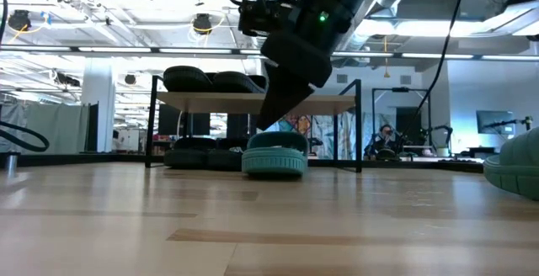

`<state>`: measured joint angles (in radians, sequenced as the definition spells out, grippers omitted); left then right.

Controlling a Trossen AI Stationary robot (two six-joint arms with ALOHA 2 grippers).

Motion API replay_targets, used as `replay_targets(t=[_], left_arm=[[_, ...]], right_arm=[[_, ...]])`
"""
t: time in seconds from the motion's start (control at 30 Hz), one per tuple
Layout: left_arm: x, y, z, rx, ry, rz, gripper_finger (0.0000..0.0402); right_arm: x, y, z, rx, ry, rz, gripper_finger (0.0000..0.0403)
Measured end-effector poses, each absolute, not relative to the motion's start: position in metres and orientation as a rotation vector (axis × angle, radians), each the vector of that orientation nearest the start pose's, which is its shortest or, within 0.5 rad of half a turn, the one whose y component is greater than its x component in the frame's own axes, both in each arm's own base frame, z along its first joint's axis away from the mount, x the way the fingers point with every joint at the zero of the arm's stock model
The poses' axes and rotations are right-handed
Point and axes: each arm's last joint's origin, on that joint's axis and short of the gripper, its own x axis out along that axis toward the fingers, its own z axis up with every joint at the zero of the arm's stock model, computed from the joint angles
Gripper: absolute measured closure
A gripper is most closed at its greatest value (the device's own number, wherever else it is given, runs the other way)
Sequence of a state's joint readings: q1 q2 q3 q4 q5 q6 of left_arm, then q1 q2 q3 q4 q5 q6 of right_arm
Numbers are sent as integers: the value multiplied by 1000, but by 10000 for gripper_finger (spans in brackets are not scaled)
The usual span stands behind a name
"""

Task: Pick and place slides into the shelf
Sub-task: Put the green slipper under the shelf

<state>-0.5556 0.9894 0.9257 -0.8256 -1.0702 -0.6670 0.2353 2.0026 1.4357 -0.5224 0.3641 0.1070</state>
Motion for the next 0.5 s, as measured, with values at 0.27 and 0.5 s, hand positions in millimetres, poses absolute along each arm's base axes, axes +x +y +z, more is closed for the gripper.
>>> replay_targets(t=[0.27,0.5], left_arm=[[162,-71,305,17,426,635,292],[162,-71,305,18,426,635,292]], right_arm=[[405,90,179,-231,1014,-139,383],[406,94,180,-222,1006,-99,394]])
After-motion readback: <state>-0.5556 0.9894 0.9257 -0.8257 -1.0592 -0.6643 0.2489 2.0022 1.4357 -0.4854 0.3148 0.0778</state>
